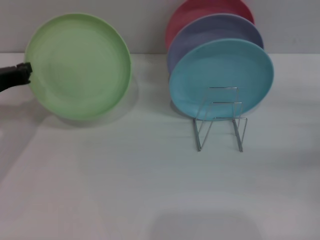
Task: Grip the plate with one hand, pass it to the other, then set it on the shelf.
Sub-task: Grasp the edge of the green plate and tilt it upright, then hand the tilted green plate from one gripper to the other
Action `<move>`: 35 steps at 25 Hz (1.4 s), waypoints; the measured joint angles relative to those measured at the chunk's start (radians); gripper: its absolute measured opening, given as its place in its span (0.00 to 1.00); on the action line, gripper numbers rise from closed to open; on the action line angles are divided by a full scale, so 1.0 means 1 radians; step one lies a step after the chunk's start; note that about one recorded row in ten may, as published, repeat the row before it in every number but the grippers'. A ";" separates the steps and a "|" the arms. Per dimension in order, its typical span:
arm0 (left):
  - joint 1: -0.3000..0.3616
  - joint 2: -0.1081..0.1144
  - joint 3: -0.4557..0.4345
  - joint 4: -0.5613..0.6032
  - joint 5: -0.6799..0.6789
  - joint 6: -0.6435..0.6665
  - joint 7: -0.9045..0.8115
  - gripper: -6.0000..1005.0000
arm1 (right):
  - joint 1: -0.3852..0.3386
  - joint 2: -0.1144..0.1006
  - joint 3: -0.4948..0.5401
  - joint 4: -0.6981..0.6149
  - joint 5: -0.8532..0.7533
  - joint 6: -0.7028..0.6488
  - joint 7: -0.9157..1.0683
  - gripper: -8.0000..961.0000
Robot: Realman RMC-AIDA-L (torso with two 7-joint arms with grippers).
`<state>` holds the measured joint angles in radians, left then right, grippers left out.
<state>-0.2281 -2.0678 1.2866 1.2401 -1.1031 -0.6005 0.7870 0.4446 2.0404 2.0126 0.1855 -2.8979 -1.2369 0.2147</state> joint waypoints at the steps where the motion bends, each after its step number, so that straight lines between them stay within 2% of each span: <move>1: 0.001 0.000 0.021 -0.003 -0.007 0.035 0.004 0.04 | 0.001 0.000 0.000 0.000 0.000 0.000 0.000 0.69; 4: 0.002 0.001 0.050 -0.003 -0.009 0.082 0.009 0.04 | 0.002 0.000 0.000 0.000 0.000 0.006 0.000 0.69; 7: 0.014 0.001 0.146 0.012 -0.011 0.234 0.032 0.04 | 0.003 0.000 0.000 0.000 0.000 0.015 0.000 0.69; 9: 0.019 0.002 0.178 0.016 -0.011 0.283 0.043 0.04 | 0.003 0.000 0.000 0.000 0.000 0.016 0.000 0.69; 18: 0.076 0.008 0.437 0.031 0.017 0.661 0.067 0.04 | -0.003 0.000 0.000 0.000 0.000 0.025 0.000 0.69; 24: 0.107 0.008 0.625 -0.015 0.068 0.947 0.046 0.04 | -0.003 0.000 0.000 -0.002 0.000 0.027 0.000 0.69; 28: 0.121 0.009 0.698 -0.069 0.131 1.076 -0.079 0.03 | -0.002 0.000 0.000 -0.003 0.000 0.028 0.000 0.69; 35: 0.142 0.009 0.762 -0.218 0.357 1.288 -0.470 0.03 | 0.000 -0.004 0.000 -0.002 0.000 0.048 0.000 0.69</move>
<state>-0.0864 -2.0586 2.0485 1.0217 -0.7466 0.6876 0.3171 0.4442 2.0364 2.0126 0.1832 -2.8978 -1.1889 0.2147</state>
